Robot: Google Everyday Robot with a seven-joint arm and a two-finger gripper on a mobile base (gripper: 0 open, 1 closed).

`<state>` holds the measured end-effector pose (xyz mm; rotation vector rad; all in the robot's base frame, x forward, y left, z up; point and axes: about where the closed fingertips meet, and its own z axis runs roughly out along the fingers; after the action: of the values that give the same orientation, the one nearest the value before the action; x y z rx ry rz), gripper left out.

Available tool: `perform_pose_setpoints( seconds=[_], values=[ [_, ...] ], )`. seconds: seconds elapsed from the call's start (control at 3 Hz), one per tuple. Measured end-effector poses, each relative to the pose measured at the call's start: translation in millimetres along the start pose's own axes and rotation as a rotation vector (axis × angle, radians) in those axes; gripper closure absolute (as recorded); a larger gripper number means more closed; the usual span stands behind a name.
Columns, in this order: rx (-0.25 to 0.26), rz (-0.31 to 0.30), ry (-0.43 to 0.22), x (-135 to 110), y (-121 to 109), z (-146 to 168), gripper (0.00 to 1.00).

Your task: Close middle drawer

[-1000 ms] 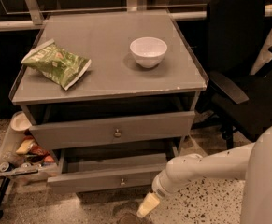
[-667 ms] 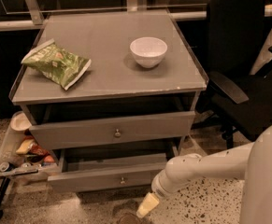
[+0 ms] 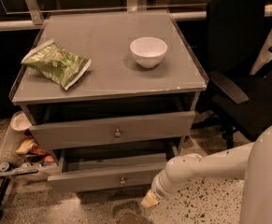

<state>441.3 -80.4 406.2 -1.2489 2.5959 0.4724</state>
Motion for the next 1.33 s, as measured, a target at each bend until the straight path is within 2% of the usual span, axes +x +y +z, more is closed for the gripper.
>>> perform_pose_setpoints(
  seconds=[0.33,0.67,1.0,1.33],
  values=[
    [-0.002,0.001,-0.001,0,-1,0,0.65],
    [0.04,-0.002,0.0,-10,-15,-3,0.88],
    [0.119,-0.021,0.008,-24,-36,-13,1.0],
    [0.18,-0.031,0.017,-36,-57,-19,1.0]
  ],
)
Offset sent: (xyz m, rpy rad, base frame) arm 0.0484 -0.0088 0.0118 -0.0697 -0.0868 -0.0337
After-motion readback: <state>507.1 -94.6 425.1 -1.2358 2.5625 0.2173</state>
